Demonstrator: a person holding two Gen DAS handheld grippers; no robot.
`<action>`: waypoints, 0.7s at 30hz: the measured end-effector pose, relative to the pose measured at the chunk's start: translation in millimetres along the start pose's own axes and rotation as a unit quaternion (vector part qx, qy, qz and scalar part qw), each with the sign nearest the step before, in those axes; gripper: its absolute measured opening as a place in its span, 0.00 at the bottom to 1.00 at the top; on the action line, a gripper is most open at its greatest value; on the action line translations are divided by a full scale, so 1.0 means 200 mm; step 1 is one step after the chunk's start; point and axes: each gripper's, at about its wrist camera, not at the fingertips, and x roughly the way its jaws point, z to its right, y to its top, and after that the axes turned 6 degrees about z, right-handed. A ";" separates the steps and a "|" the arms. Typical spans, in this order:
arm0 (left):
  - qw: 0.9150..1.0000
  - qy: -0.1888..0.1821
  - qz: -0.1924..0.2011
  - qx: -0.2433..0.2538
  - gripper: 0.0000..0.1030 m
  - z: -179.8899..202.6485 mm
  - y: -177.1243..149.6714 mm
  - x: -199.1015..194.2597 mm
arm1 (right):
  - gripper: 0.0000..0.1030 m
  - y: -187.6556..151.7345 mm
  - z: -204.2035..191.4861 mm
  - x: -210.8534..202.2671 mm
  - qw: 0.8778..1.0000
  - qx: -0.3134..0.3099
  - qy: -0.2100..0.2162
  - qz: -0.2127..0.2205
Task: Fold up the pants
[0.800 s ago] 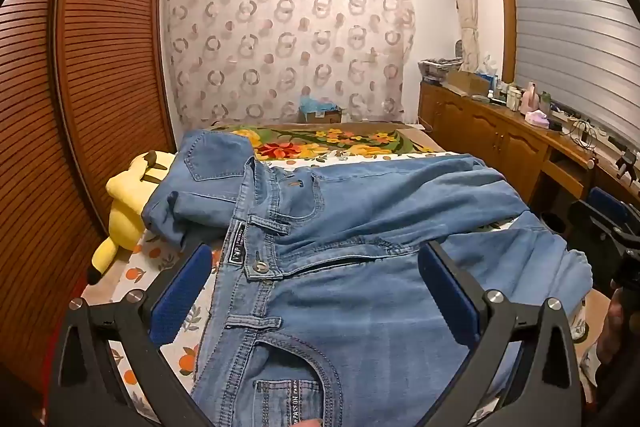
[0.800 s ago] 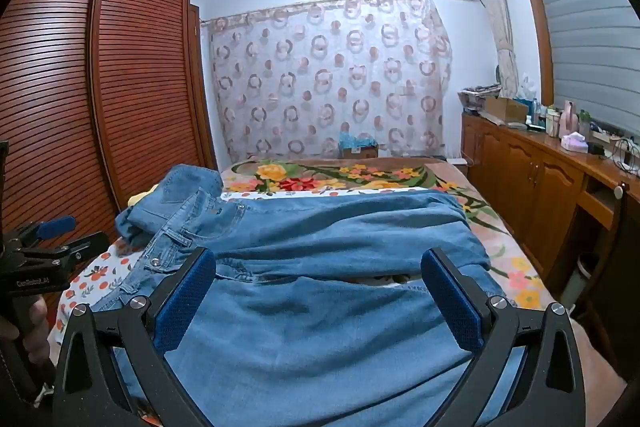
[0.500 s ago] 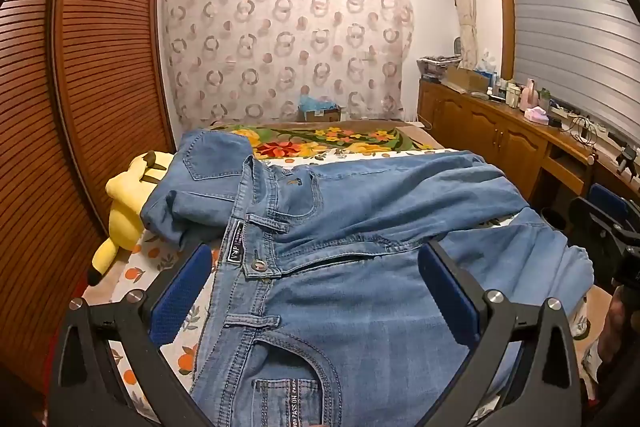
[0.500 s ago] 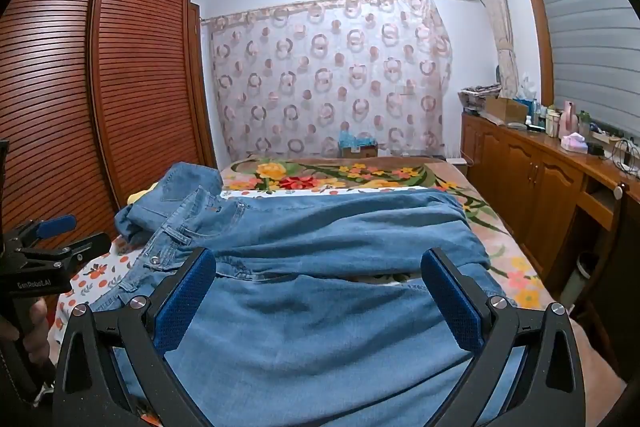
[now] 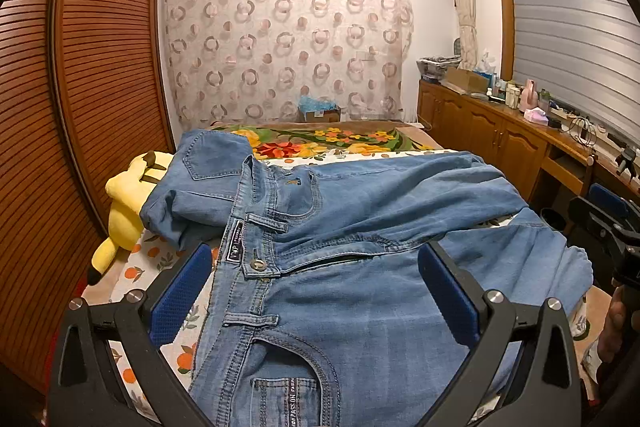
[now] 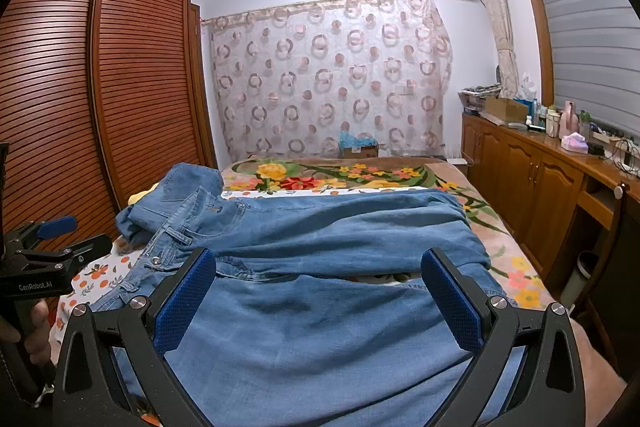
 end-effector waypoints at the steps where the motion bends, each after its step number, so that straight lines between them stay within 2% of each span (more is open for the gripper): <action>1: 1.000 0.000 0.000 0.000 1.00 0.00 0.00 0.00 | 0.99 0.00 0.00 0.00 1.000 0.000 0.000 0.001; 21: 1.000 0.001 0.000 0.003 1.00 0.00 0.00 0.00 | 0.99 0.00 -0.01 -0.01 1.000 -0.001 0.000 0.002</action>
